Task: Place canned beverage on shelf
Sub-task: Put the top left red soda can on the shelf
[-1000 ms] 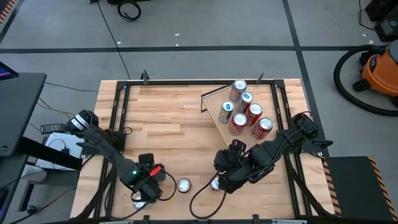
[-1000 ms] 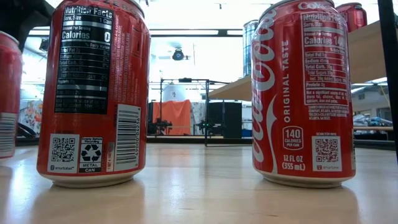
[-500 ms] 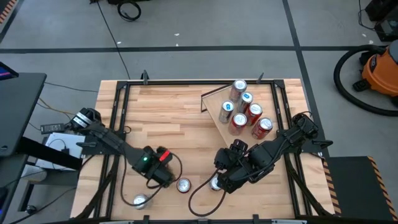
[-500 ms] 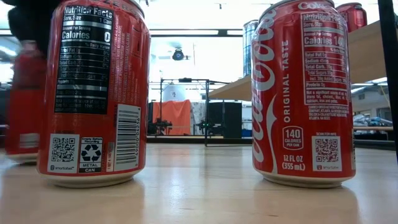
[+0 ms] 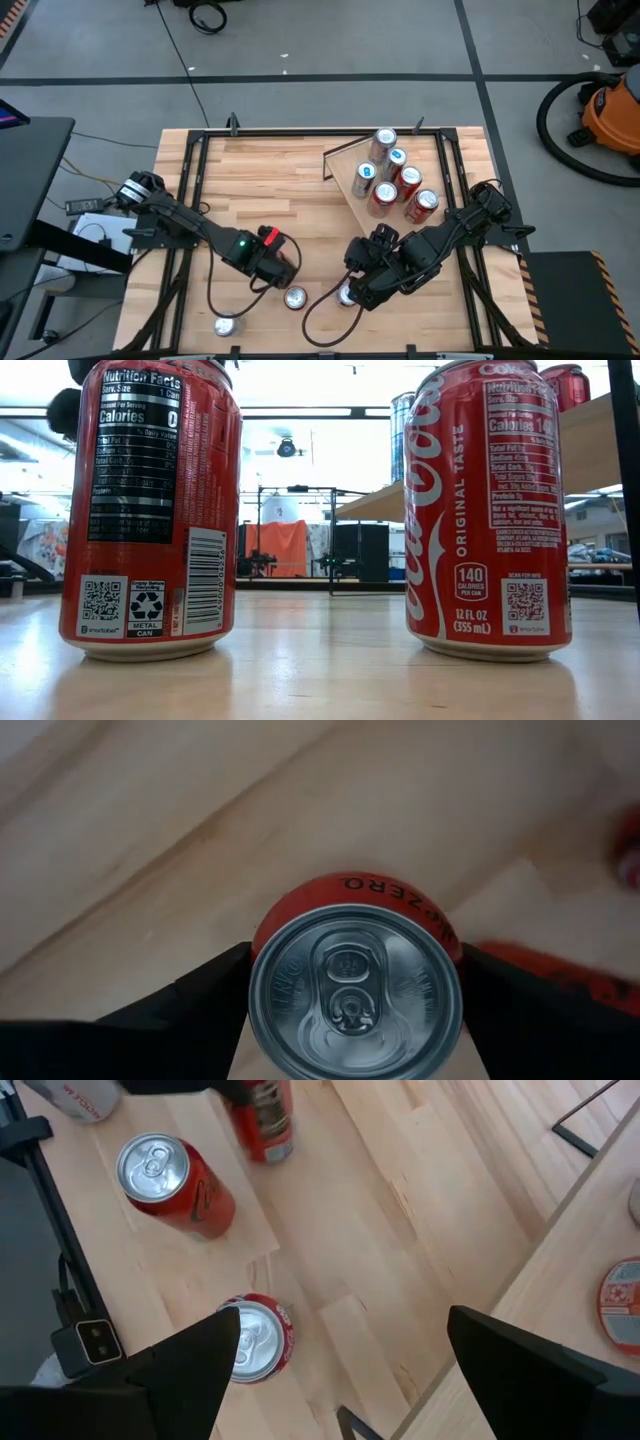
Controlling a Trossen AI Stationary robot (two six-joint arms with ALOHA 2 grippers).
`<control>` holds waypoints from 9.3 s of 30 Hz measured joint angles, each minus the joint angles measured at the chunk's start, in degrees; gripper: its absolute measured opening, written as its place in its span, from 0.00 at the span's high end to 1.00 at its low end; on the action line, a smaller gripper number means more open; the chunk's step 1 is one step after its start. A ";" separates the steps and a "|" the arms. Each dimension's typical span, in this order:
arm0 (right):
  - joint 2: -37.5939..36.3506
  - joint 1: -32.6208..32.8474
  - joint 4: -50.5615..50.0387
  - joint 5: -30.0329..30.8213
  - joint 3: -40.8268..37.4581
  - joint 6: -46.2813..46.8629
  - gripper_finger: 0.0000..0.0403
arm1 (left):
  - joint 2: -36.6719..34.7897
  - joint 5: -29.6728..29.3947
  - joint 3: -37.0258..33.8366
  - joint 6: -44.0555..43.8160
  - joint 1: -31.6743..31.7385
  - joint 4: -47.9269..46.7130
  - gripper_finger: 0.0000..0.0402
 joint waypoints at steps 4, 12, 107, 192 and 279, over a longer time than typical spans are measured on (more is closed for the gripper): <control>0.00 -0.02 0.10 0.76 0.00 0.00 0.09 | 0.00 0.72 0.00 7.61 -0.02 1.57 0.21; 0.00 -0.02 0.63 0.76 0.00 -0.46 0.09 | 0.02 0.75 0.00 24.94 -0.12 3.60 0.20; 0.02 -1.68 3.54 -0.75 -0.04 -5.79 0.09 | -5.70 -10.13 -4.81 50.53 1.77 13.79 0.01; 0.02 -3.63 20.66 -2.68 -10.56 -11.66 0.09 | -3.69 11.36 -12.11 48.06 4.42 40.07 0.01; 0.94 -11.84 27.39 -3.97 -24.35 -25.04 0.09 | -4.42 -0.64 -12.11 35.62 6.01 23.64 0.01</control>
